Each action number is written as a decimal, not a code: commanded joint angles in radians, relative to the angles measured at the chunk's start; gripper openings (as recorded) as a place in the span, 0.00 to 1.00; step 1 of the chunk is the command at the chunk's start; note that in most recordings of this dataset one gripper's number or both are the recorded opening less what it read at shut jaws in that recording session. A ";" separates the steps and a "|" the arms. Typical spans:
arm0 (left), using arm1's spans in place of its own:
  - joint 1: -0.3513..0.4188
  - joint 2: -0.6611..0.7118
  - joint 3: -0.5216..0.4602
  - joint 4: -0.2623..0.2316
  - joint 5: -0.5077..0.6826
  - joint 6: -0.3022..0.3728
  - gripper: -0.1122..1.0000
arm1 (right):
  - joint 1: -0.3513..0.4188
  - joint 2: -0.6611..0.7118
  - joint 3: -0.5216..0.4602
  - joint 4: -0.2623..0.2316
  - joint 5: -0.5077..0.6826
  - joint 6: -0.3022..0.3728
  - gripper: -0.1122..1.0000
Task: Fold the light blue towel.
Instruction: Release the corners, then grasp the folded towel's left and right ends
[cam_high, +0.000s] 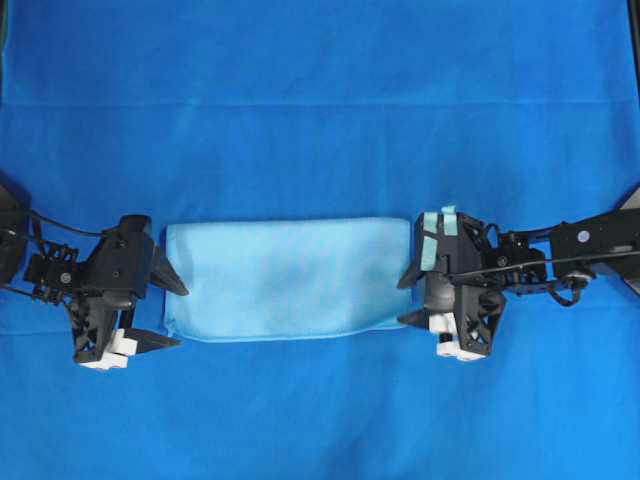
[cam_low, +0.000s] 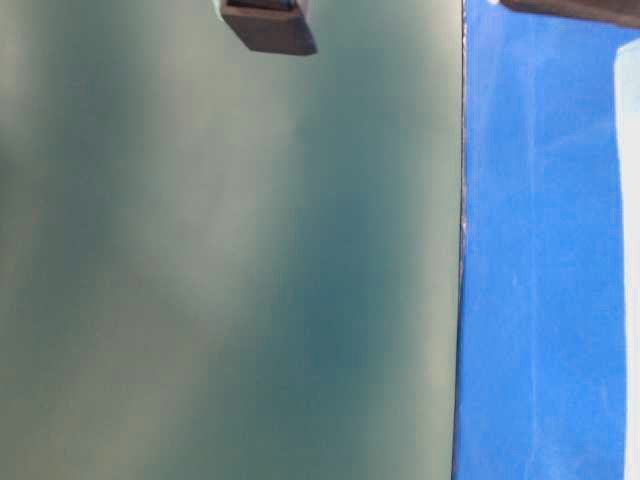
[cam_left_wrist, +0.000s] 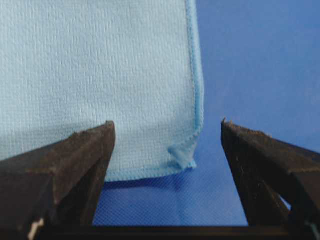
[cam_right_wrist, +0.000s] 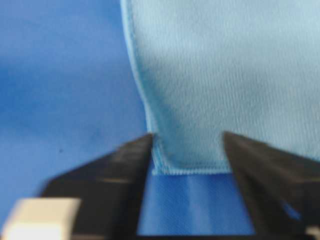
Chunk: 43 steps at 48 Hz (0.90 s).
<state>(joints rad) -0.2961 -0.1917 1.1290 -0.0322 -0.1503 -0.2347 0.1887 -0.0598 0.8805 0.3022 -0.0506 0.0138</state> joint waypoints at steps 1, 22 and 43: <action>0.005 -0.063 -0.014 0.002 0.028 0.006 0.79 | 0.002 -0.064 -0.008 -0.014 -0.002 -0.006 0.70; 0.204 -0.184 0.015 0.003 0.058 0.115 0.76 | -0.202 -0.137 0.052 -0.071 -0.006 -0.009 0.65; 0.324 0.064 0.005 0.005 0.011 0.140 0.76 | -0.287 0.074 -0.008 -0.091 -0.023 -0.009 0.65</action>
<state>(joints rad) 0.0138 -0.1488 1.1459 -0.0291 -0.1150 -0.0966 -0.0813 0.0031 0.8897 0.2132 -0.0644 0.0031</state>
